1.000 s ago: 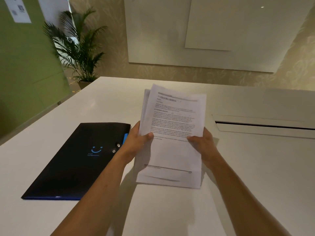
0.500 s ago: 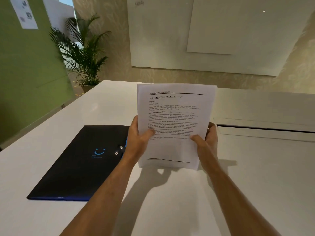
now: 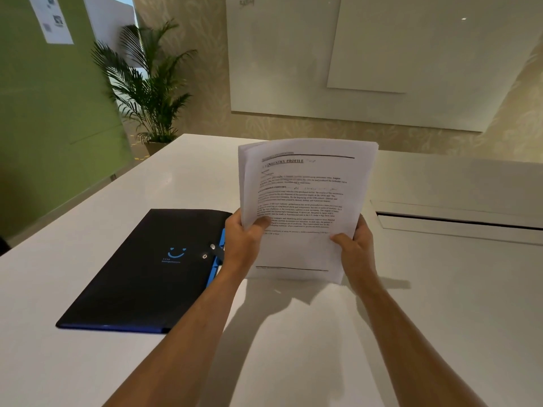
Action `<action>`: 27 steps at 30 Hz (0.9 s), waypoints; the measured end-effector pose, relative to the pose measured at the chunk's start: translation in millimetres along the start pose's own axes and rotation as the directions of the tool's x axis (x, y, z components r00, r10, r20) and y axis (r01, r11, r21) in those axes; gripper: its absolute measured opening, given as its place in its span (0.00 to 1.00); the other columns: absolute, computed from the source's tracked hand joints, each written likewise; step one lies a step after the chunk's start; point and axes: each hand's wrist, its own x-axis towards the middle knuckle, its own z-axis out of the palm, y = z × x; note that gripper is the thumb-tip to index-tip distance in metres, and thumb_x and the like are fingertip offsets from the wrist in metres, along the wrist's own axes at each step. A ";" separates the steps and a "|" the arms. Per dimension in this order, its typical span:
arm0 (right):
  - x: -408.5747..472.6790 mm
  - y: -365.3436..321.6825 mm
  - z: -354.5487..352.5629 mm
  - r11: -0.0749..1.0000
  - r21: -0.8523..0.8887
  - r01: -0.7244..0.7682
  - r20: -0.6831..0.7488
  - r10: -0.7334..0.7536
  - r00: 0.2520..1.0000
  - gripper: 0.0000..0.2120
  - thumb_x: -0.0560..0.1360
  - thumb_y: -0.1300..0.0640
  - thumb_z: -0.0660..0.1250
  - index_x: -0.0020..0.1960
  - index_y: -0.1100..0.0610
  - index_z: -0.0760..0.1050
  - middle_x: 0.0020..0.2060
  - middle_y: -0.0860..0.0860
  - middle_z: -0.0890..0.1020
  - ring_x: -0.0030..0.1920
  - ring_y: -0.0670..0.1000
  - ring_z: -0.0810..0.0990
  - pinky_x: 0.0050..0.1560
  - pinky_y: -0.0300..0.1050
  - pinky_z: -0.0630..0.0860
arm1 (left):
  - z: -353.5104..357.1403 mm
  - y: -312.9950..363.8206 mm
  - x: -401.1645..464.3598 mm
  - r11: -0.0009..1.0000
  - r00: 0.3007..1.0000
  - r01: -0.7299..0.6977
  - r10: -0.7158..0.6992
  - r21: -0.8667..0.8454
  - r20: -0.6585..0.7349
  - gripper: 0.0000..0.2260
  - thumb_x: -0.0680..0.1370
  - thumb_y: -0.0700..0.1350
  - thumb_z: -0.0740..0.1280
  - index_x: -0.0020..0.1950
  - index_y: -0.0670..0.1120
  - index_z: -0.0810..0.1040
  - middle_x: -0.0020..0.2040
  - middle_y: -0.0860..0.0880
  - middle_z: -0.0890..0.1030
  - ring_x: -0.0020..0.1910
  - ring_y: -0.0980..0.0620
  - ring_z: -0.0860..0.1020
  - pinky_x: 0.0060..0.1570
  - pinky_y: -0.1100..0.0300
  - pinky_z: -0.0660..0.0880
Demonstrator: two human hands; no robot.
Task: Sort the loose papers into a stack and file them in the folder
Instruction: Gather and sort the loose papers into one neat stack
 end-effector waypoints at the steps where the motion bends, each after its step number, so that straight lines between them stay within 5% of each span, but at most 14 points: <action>1: -0.9 -1.2 1.9 1.000 -0.010 0.017 -0.014 -0.017 1.000 0.22 0.65 0.65 0.63 0.55 0.47 0.72 0.47 0.37 0.85 0.48 0.43 0.85 0.42 0.37 0.81 | -0.1 1.4 -0.6 1.000 1.000 -0.007 0.006 -0.011 -0.014 0.11 0.71 0.42 0.69 0.52 0.53 0.80 0.49 0.53 0.83 0.50 0.48 0.82 0.39 0.65 0.79; 4: -4.2 -1.6 5.6 0.998 -0.049 0.050 -0.036 -0.051 0.998 0.22 0.66 0.63 0.64 0.54 0.42 0.69 0.46 0.35 0.83 0.47 0.42 0.84 0.41 0.37 0.81 | -2.7 1.7 -0.7 1.000 0.999 -0.015 0.014 -0.019 -0.032 0.12 0.72 0.41 0.69 0.50 0.56 0.80 0.47 0.57 0.83 0.50 0.52 0.82 0.39 0.65 0.79; 10: -15.4 14.4 8.1 0.999 -0.030 0.017 -0.036 -0.019 0.999 0.22 0.68 0.57 0.68 0.59 0.42 0.73 0.54 0.45 0.83 0.52 0.46 0.84 0.44 0.39 0.82 | -9.5 -18.2 -9.1 0.998 0.998 0.051 -0.052 0.038 0.023 0.17 0.75 0.44 0.71 0.63 0.43 0.77 0.57 0.45 0.81 0.56 0.45 0.80 0.47 0.59 0.81; 13: -14.4 13.5 7.5 1.000 -0.008 0.021 -0.046 -0.021 0.999 0.21 0.71 0.56 0.69 0.64 0.50 0.74 0.55 0.47 0.84 0.53 0.46 0.84 0.46 0.40 0.82 | -7.8 -14.0 -8.7 0.998 0.998 0.061 -0.061 0.025 0.022 0.18 0.75 0.50 0.71 0.63 0.45 0.77 0.56 0.47 0.82 0.55 0.46 0.81 0.47 0.58 0.81; 18: -11.7 12.6 4.0 1.000 0.010 -0.012 -0.006 0.012 1.000 0.22 0.66 0.59 0.70 0.59 0.48 0.76 0.51 0.45 0.86 0.49 0.49 0.85 0.42 0.41 0.82 | -11.1 -9.7 -7.5 0.998 0.998 0.055 -0.055 0.012 0.012 0.20 0.74 0.56 0.70 0.61 0.45 0.79 0.52 0.52 0.85 0.51 0.51 0.83 0.43 0.62 0.80; 27: -10.3 13.1 4.0 0.999 -0.027 -0.030 0.021 0.031 0.999 0.20 0.68 0.60 0.69 0.58 0.46 0.75 0.51 0.42 0.86 0.50 0.47 0.85 0.43 0.40 0.82 | -14.3 -19.0 -9.7 0.992 1.000 0.024 -0.022 0.127 -0.016 0.18 0.76 0.51 0.70 0.61 0.43 0.77 0.53 0.49 0.83 0.53 0.49 0.81 0.45 0.61 0.81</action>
